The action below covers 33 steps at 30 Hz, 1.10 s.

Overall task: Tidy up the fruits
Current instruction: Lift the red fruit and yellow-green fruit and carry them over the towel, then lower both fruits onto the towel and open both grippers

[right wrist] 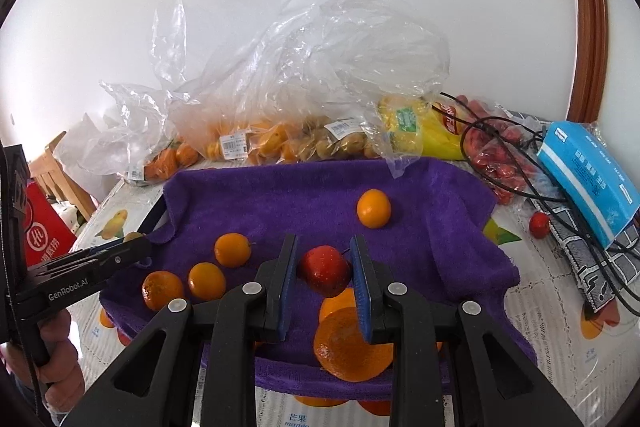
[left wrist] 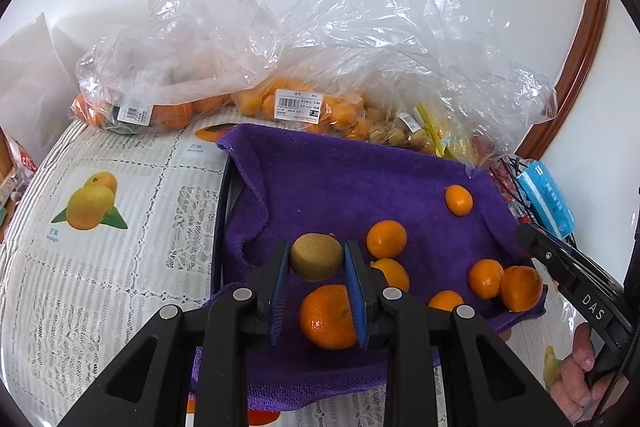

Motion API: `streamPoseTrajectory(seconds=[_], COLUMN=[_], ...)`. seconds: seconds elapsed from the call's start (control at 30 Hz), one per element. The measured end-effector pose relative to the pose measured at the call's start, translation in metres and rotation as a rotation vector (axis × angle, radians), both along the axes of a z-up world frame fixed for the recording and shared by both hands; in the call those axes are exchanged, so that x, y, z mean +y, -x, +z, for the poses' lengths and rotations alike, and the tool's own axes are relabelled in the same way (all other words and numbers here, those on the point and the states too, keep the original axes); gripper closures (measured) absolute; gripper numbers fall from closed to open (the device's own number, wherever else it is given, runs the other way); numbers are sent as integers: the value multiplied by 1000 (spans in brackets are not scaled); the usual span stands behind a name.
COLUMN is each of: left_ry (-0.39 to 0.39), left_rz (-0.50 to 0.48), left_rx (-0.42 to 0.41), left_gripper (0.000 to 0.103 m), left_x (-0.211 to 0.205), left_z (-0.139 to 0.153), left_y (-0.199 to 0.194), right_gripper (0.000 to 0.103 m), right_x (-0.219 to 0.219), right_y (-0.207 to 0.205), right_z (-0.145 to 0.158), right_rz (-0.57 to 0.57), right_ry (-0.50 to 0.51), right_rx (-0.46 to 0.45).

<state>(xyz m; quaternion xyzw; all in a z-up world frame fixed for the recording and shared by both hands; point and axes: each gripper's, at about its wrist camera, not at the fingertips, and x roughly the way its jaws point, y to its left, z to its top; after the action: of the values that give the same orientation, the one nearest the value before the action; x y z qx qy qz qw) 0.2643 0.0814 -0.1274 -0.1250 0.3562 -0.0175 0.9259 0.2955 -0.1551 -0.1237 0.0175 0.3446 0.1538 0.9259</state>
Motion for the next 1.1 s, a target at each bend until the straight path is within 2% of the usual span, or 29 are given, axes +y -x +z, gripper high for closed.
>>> streamPoseTrajectory(seconds=[0.73, 1.1], left_ry=[43, 46], left_rz=[22, -20], left_rx=[-7, 5], left_gripper=[77, 77], left_x=[4, -7], left_z=[-3, -6], left_y=[1, 2], right_gripper=[77, 77], right_x=[-2, 12], right_y=[-6, -1], right_z=[-15, -19], right_rz=[-27, 12], right_ry=[30, 56], right_rx=[7, -9])
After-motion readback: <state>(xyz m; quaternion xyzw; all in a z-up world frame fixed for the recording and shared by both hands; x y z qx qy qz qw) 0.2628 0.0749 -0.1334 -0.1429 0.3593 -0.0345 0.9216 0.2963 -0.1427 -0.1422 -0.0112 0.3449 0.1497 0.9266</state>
